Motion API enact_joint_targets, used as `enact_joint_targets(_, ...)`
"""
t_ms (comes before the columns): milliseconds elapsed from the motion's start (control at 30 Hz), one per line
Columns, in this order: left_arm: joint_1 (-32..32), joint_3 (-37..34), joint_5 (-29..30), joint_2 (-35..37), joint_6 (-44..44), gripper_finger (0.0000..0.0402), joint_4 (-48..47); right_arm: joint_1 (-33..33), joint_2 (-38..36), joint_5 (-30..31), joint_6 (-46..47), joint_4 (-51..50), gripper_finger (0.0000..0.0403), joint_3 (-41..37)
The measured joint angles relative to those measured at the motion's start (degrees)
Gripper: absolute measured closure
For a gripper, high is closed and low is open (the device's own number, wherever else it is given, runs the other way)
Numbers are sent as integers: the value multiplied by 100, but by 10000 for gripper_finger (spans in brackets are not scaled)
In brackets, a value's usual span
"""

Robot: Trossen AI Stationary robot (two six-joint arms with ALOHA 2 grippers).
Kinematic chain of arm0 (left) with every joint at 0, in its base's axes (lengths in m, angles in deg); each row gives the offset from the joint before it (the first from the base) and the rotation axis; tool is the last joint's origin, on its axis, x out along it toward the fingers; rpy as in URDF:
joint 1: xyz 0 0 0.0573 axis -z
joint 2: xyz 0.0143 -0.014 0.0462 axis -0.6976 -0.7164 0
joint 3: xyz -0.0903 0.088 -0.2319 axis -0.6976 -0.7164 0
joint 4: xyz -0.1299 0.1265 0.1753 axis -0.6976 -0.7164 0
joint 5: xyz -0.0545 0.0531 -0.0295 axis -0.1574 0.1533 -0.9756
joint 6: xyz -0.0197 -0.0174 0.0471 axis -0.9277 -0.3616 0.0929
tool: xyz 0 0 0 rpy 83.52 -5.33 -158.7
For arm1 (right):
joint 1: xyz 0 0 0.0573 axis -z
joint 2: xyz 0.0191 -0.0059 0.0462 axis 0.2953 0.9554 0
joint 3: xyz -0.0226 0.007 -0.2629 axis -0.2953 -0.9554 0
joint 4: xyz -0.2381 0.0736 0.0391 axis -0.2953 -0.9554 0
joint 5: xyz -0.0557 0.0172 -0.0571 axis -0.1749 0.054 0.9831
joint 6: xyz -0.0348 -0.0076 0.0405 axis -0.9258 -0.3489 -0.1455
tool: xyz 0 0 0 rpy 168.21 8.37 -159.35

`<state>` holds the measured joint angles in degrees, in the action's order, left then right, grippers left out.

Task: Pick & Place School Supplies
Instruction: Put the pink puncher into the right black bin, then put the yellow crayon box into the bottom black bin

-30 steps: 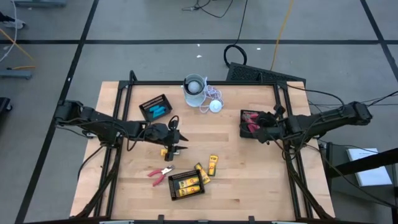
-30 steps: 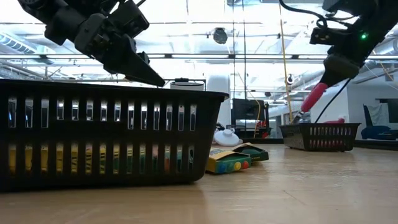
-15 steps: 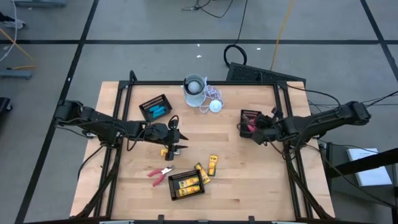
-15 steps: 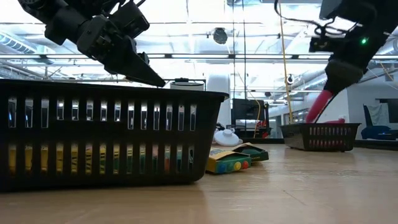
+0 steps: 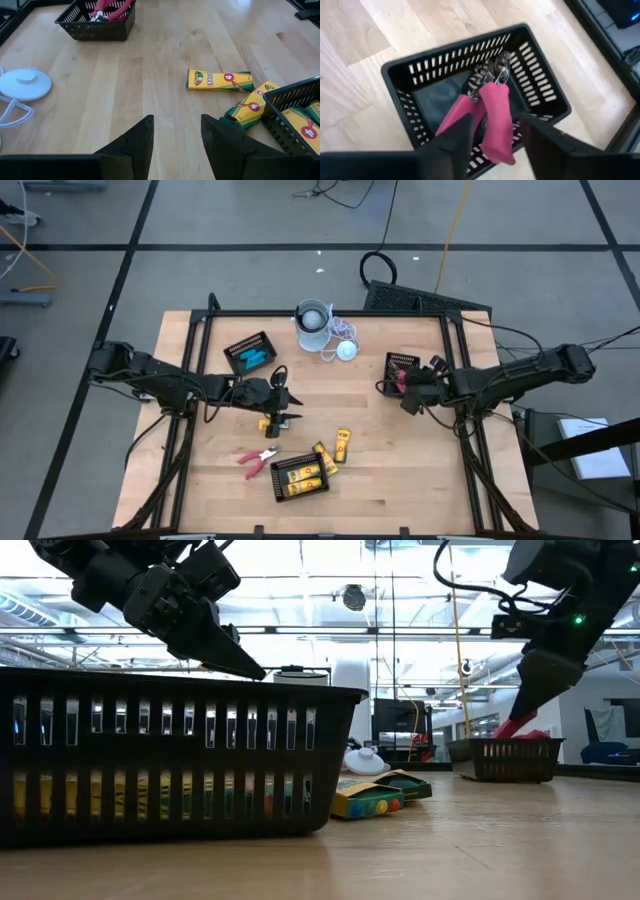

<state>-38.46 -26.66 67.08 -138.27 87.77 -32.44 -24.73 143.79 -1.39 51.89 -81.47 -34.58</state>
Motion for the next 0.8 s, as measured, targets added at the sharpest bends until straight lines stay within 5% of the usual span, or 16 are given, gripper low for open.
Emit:
enact_joint_targets(167,0,0,0,0,26,233,8,41,-195,107,-189,70,176,7)
enact_joint_targets(333,0,0,0,0,121,233,5,42,-374,82,-793,361,159,213)
enact_joint_targets(633,0,2,0,0,94,233,-257,-83,214,-2371,-2151,3239,168,300)
enact_joint_targets(800,0,-59,3,0,-6,233,-343,-562,1348,-2708,-2642,4412,168,299)
